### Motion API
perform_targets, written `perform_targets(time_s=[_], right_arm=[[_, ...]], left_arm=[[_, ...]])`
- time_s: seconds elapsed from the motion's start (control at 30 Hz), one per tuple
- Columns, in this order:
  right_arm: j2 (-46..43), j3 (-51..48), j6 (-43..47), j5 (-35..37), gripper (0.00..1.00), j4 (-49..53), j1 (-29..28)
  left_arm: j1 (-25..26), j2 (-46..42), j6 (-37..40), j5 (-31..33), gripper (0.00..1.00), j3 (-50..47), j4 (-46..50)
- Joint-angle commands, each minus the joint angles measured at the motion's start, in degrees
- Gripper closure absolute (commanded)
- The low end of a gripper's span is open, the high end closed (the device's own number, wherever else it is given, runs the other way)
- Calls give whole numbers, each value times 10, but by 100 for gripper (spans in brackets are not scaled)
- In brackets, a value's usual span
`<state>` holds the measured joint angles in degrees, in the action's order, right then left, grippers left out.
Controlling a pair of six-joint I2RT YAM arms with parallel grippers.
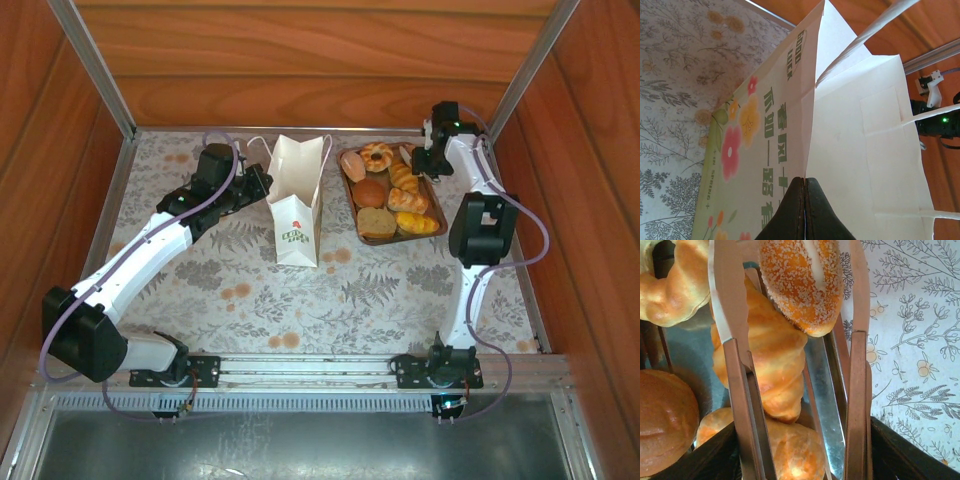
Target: Place the fake bread into the paper bag
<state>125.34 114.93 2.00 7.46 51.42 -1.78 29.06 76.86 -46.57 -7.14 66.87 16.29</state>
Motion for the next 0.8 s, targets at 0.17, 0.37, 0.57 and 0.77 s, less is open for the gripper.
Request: perform_targets(time_s=[0.17, 0.37, 0.57, 0.77], right_arm=[[26, 35, 8, 0, 38, 18, 6], [37, 44, 8, 7, 40, 20, 8], [49, 57, 6, 11, 47, 24, 9], [27, 50, 5, 22, 52, 16, 9]], left_arm=[[6, -12, -5, 9, 100, 0, 0], [6, -11, -5, 10, 100, 0, 2], [6, -10, -3, 12, 100, 2, 3], [6, -11, -1, 12, 100, 3, 6]])
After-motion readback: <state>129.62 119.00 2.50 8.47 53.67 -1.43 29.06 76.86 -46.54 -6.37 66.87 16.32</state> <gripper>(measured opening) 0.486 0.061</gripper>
